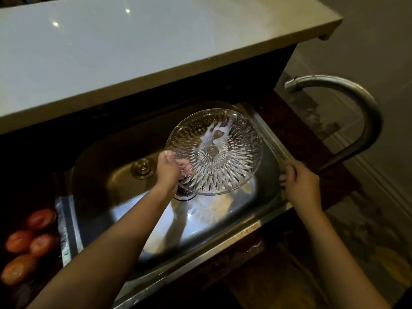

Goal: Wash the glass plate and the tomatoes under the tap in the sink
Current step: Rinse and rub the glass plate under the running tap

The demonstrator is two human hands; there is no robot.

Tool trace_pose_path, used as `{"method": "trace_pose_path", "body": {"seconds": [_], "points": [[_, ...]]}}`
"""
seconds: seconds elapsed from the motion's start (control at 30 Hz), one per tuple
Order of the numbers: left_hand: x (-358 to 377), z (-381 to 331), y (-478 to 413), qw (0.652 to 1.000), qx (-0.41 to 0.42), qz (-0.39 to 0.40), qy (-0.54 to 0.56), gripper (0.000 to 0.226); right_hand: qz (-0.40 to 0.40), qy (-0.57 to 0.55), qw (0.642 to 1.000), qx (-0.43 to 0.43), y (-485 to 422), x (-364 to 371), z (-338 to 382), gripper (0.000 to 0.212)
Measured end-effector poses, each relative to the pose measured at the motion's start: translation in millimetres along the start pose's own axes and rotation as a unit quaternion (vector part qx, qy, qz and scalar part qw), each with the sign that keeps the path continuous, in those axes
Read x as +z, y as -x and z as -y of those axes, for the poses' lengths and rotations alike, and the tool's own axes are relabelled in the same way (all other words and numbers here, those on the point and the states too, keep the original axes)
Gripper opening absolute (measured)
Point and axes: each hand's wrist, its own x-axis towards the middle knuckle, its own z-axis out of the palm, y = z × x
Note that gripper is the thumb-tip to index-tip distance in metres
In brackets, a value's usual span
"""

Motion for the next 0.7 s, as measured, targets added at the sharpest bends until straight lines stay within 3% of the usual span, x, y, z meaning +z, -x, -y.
{"method": "trace_pose_path", "body": {"seconds": [0.17, 0.43, 0.7], "points": [[13, -7, 2, 1.0, 0.005, 0.006, 0.009, 0.02, -0.043, -0.07, 0.996, 0.033, -5, 12, -9, 0.021], [31, -21, 8, 1.0, 0.026, 0.017, -0.005, 0.019, -0.066, -0.072, 0.992, 0.08, -17, 18, -8, 0.023], [39, -23, 10, 0.999, 0.032, 0.023, -0.02, 0.021, -0.054, 0.021, 0.997, 0.052, -22, 16, -4, 0.024]]}}
